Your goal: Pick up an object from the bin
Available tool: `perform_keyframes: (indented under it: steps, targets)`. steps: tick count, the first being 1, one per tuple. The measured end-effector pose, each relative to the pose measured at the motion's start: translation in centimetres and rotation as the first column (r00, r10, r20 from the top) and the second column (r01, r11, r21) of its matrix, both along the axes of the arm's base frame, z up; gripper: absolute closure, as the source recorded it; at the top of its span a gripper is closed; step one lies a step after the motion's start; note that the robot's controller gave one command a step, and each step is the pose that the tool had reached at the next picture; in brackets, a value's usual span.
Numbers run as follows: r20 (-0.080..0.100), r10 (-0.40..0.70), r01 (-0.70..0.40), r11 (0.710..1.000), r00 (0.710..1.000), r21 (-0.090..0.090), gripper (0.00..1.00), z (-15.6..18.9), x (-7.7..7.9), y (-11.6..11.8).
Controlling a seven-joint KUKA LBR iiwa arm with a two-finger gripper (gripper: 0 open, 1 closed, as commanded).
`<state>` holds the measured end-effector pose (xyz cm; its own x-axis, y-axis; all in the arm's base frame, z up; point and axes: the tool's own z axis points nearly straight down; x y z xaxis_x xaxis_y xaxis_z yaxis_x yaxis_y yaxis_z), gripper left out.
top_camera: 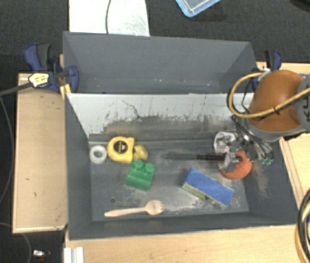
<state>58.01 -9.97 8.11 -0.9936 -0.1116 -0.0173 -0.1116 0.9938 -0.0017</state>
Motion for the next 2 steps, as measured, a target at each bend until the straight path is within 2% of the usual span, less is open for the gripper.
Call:
perform_keyframes:
  steps: [1, 2]
  targets:
    - [-0.005, 0.015, -0.015, 1.000, 1.000, 0.000, 1.00, 6.6, -0.9, 0.6]
    - [-0.006, 0.013, -0.013, 1.000, 1.000, 0.001, 1.00, 11.9, 0.1, 0.6]
